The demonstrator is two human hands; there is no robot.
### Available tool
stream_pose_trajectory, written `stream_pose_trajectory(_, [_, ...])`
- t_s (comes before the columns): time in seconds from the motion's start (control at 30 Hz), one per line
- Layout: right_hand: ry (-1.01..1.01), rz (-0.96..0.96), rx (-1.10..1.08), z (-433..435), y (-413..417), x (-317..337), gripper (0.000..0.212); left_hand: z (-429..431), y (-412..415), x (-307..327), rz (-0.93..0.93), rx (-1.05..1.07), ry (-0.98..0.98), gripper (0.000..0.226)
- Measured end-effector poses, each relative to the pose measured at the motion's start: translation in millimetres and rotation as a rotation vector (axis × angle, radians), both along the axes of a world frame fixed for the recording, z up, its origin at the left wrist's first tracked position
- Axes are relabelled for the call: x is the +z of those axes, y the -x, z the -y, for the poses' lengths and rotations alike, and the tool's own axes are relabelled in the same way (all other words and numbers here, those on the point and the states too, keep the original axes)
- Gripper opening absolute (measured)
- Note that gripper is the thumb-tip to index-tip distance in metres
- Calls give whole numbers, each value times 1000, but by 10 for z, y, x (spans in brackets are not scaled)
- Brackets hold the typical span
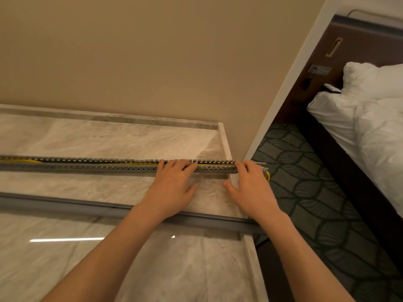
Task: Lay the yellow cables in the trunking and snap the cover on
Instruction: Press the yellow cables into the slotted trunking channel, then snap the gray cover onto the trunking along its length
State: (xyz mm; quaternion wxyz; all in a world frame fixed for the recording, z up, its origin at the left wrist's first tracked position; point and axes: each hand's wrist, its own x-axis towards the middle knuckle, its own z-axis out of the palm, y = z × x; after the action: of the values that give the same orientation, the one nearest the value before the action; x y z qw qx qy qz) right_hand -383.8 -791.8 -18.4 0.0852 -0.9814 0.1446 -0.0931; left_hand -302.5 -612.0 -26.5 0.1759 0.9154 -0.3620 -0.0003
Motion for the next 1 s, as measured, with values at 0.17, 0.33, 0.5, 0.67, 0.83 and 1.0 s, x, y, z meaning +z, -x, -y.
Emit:
stream_pose_trajectory(0.17, [-87, -26, -43, -123, 8, 59, 57, -168, 55, 66, -38, -12, 138, 45])
stream_pose_trajectory(0.33, [-119, 3, 44, -472, 10, 111, 53, -399, 161, 160, -78, 59, 283, 41])
stream_pose_trajectory(0.5, [-199, 6, 161, -978, -23, 226, 48, -821, 218, 208, -77, 99, 189, 42])
stream_pose_trajectory(0.67, [-273, 68, 267, -1655, -91, 359, 45, -1518, 317, 254, -62, 209, 178, 41])
stream_pose_trajectory(0.83, [-318, 91, 408, -2561, -179, 446, 40, -2449, 465, 315, -44, 337, 173, 39])
stream_pose_trajectory(1.0, [-388, 92, 496, -3408, -216, 498, 36, -3291, 612, 367, -75, 439, 161, 38])
